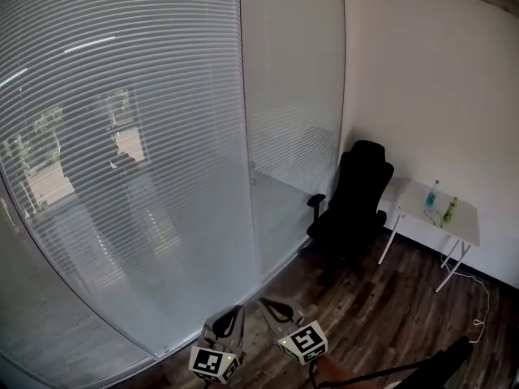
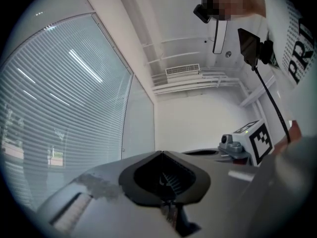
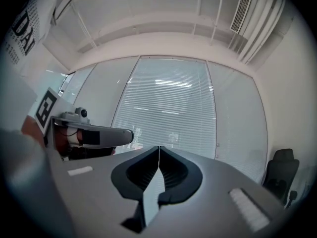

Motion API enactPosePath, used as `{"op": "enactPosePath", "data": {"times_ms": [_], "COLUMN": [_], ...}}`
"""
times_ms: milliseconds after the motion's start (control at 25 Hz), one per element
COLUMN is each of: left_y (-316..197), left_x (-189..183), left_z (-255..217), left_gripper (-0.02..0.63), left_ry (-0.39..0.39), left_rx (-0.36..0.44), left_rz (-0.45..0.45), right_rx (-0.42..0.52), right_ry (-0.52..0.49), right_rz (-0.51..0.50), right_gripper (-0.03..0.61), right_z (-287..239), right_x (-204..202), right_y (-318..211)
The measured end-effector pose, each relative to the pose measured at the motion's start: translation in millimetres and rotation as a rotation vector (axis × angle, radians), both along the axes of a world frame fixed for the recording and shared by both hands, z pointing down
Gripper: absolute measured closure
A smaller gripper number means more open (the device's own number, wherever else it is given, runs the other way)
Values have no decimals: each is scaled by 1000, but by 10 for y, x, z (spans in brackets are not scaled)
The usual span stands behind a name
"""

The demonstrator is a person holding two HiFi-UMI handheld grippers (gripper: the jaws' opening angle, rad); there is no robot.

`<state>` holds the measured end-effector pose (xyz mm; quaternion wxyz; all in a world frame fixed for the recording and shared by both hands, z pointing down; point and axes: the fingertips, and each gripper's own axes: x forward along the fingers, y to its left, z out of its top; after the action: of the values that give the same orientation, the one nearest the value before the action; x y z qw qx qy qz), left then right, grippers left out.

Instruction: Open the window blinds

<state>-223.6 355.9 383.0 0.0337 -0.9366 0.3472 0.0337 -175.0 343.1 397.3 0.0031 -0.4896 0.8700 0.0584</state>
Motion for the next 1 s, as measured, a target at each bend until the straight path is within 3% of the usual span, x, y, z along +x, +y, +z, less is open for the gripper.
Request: {"op": "enactPosePath", "data": {"times_ms": [240,520,720,1000], "left_y": [-636,-1057,-1332,-1876], "left_x": [47,156,442,1062], "left_z": [-54,55,405,275], "left_gripper": [618,618,618,612], "left_ry": [-5,7,4,8], "left_rx": [9,0,-24,-6], "left_rz": [14,35,44,21], "right_rx": [-3,-12,-49,-37], "right_ry": [6,24,10,17], "right_rz": [24,44,41,-1], "right_gripper": [569,568,568,565], "right_z": [-52,55,353,255], "right_x": [18,148,366,846], "right_y": [-606,-949,-1213,-1799]}}
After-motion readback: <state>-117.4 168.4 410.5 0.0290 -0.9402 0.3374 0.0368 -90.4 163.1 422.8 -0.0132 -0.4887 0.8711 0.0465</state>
